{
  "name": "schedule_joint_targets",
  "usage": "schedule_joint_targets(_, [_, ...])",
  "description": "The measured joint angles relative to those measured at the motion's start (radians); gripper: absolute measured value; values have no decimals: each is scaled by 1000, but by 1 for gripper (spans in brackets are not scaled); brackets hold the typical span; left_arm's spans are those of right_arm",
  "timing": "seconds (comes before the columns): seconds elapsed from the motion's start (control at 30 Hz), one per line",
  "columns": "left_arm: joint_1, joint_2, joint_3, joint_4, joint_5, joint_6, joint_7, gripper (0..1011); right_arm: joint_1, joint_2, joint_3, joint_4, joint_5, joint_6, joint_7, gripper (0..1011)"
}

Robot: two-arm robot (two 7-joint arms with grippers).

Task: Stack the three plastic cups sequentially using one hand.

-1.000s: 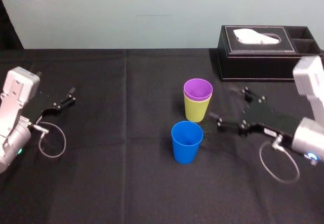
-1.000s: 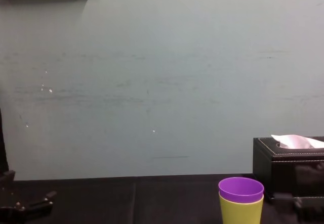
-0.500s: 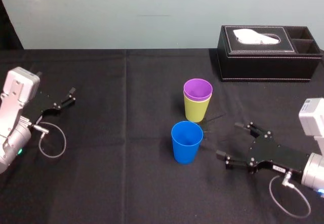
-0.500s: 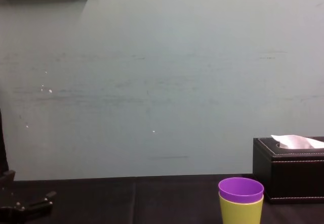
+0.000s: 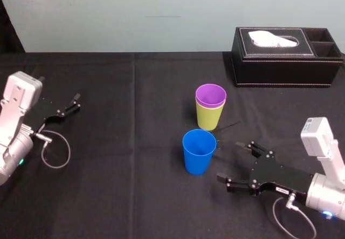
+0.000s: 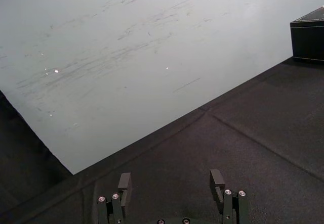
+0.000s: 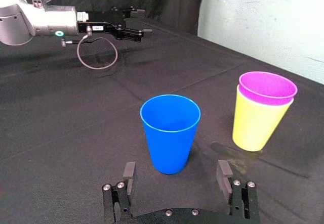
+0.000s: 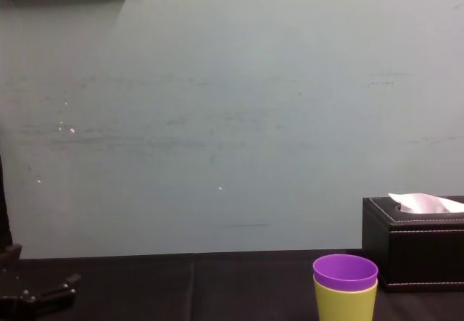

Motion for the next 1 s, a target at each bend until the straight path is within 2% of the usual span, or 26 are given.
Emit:
schedule_joint_targets(0.53, [0, 0, 0, 0, 0, 0, 0, 1011, 67, -44, -49, 56, 12, 18, 38, 1000])
schedule_joint_targets(1.0, [0, 0, 0, 0, 0, 0, 0, 1011, 116, -82, -87, 96, 25, 48, 31, 1000])
